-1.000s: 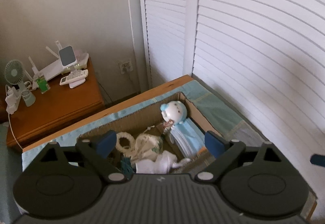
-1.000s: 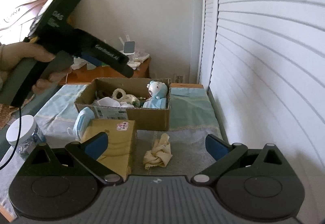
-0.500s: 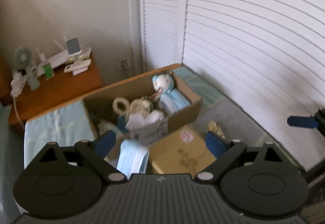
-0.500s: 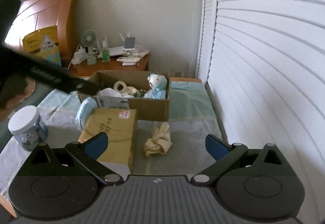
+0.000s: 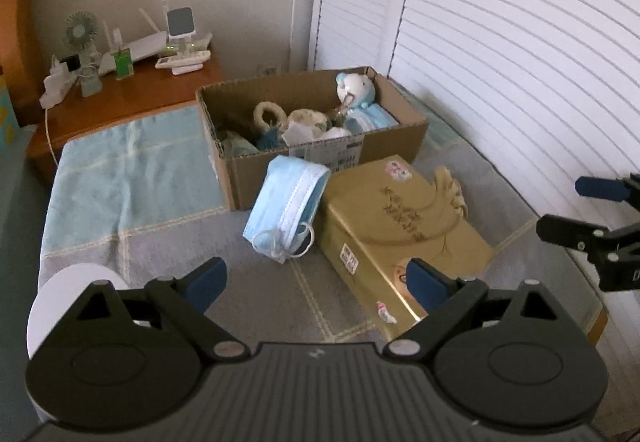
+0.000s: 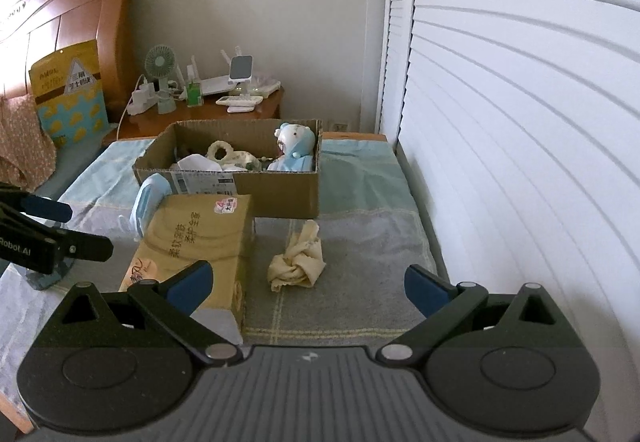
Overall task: Organize soft objects
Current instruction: 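Withdraw the left tool from the box toward the blue face mask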
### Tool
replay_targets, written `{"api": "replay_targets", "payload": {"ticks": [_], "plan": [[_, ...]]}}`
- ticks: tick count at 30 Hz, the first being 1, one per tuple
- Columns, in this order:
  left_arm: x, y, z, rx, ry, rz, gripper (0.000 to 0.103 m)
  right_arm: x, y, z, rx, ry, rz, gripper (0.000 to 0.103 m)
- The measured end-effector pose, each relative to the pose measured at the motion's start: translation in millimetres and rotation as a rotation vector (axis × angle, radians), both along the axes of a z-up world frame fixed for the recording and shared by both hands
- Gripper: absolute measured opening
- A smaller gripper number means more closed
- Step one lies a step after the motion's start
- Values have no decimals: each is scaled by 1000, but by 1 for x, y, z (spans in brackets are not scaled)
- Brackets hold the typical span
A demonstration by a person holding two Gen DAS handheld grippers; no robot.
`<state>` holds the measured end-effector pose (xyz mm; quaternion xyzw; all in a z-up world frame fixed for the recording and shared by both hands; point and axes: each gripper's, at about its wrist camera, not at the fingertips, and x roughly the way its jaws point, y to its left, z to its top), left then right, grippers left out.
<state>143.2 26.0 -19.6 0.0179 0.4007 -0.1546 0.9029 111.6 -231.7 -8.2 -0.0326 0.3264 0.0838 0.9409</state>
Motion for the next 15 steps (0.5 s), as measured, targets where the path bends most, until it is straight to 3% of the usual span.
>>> {"api": "replay_targets", "payload": {"ticks": [8, 15], "plan": [[17, 9, -2, 69, -13, -54, 97, 7, 0, -5, 0, 13, -3, 103], [38, 3, -12, 175, -24, -96, 96, 16, 1, -11, -2, 33, -5, 103]]}}
